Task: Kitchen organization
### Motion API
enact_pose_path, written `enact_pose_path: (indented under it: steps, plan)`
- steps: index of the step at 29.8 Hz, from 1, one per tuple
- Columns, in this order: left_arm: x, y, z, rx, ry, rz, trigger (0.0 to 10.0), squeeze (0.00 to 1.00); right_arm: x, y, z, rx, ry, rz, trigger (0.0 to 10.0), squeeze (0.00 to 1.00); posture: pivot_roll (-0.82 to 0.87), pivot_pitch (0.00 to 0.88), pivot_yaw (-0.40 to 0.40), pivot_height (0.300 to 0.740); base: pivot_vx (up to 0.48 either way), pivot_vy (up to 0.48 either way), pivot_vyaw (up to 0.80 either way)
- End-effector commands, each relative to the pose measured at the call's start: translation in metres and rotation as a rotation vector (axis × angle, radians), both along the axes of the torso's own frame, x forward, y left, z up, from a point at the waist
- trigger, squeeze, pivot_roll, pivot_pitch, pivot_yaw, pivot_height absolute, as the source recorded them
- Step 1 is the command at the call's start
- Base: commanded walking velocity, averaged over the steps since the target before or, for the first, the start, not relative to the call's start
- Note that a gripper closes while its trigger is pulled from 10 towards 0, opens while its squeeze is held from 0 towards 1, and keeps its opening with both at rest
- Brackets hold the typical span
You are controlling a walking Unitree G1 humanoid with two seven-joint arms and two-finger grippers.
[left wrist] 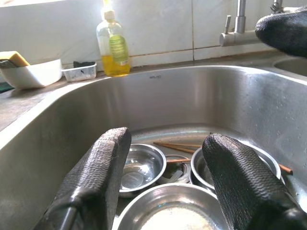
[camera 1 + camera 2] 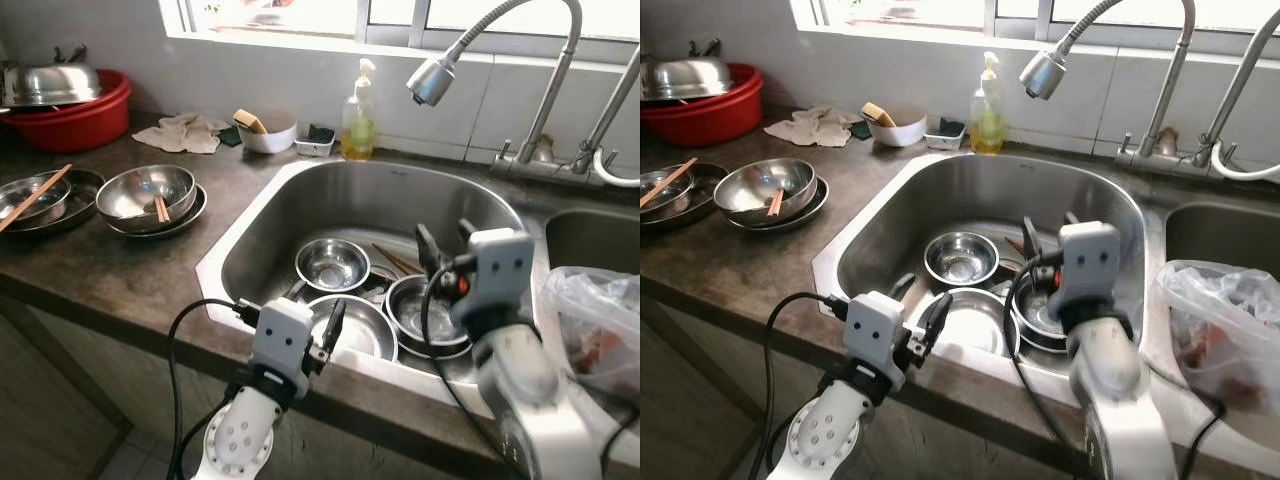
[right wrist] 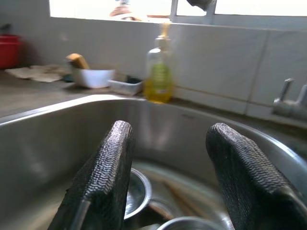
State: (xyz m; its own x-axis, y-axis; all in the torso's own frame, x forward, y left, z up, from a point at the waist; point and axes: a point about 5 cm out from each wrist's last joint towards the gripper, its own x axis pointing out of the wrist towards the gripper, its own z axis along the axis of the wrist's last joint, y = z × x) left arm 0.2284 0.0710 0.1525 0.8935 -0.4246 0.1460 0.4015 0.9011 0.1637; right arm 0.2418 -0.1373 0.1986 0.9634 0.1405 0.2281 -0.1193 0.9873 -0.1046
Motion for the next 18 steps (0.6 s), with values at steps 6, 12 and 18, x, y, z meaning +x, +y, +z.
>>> enact_pose_path:
  steps: [6,12,18]
  plan:
    - [-0.0007,0.0031,0.0064,-0.006,-0.023,-0.003,10.0,0.0,-0.0109,0.0029,0.0054,0.038,-0.024,-0.016,10.0,0.0,0.08,0.07,0.023,0.74,0.0,0.0,0.0]
    - [-0.0007,0.003,0.0061,-0.009,-0.019,-0.003,10.0,0.0,-0.0084,-0.0001,0.0069,0.048,-0.026,-0.037,10.0,0.0,0.08,0.071,0.019,0.74,0.0,0.0,0.0]
    - [-0.0013,0.003,0.006,-0.01,-0.016,0.001,10.0,0.0,-0.0023,0.0008,0.009,0.065,-0.026,-0.037,10.0,0.0,0.09,0.071,0.014,0.74,0.0,0.084,0.0]
